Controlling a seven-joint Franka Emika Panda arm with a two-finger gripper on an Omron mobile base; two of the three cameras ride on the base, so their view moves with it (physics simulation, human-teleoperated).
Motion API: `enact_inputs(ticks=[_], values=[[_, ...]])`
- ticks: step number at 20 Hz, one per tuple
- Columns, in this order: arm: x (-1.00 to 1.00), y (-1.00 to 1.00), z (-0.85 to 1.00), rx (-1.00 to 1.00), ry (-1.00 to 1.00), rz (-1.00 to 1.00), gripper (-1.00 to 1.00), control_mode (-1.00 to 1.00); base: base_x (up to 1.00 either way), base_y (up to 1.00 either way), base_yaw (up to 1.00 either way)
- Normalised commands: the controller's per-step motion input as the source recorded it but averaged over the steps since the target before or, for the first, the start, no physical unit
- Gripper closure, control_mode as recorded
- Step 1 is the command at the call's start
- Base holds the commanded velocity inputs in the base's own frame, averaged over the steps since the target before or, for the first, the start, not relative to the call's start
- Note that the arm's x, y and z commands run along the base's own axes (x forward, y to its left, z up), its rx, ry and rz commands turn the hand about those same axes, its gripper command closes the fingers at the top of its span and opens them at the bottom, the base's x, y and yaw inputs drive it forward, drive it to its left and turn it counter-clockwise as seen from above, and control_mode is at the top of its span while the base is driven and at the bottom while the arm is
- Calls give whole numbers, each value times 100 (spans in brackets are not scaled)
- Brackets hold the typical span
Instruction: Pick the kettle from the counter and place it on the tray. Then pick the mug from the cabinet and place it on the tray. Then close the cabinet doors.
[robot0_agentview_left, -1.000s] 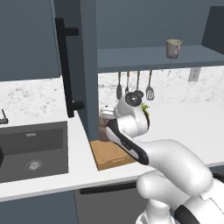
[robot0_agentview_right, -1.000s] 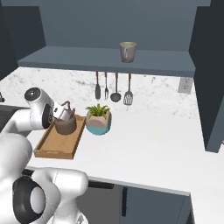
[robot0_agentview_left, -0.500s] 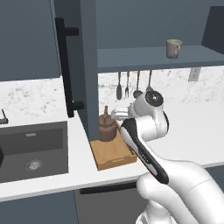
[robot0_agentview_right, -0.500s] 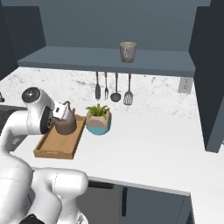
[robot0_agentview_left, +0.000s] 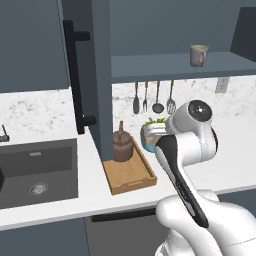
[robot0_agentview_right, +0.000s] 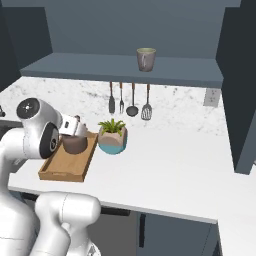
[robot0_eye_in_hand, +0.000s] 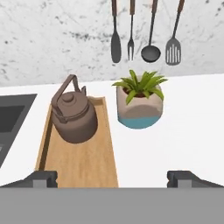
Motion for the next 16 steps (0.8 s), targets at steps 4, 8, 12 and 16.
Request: enact_inputs(ticks=[4,8,12,16], values=[[-43,-42,55,-1,-1,1,-100,-100,0,0,0],[-39,-42,57,0,0,2,-100,-100,0,0,0],[-39,-42,56,0,0,2,-100,-100,0,0,0],[-36,-40,52,-2,0,0,-100,-100,0,0,0]])
